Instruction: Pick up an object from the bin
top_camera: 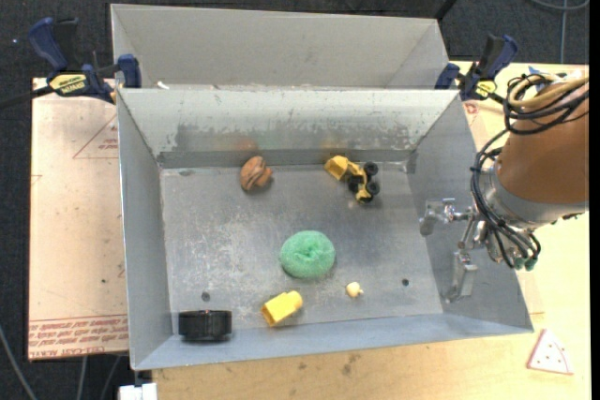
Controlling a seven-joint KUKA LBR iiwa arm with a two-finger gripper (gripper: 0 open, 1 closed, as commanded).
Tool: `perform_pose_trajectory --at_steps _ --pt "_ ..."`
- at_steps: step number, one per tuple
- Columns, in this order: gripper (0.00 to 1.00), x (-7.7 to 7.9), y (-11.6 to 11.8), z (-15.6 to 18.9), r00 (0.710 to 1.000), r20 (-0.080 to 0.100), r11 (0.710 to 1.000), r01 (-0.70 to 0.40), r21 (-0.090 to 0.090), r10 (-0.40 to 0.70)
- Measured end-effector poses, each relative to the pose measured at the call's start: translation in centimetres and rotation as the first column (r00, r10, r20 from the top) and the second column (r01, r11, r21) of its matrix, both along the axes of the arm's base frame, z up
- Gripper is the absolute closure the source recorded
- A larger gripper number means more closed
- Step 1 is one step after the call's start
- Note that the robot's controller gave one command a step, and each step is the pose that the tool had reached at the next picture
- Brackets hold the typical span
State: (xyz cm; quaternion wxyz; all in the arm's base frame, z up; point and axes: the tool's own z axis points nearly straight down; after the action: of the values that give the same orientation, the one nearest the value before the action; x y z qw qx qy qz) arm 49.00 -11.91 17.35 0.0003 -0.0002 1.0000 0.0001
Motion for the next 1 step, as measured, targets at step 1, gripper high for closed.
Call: perform_pose_trajectory --at_steps 1 --pt "0.0 1.29 4.22 -3.69 0.998 0.004 0.998 -0.056 -0.002 0.056"
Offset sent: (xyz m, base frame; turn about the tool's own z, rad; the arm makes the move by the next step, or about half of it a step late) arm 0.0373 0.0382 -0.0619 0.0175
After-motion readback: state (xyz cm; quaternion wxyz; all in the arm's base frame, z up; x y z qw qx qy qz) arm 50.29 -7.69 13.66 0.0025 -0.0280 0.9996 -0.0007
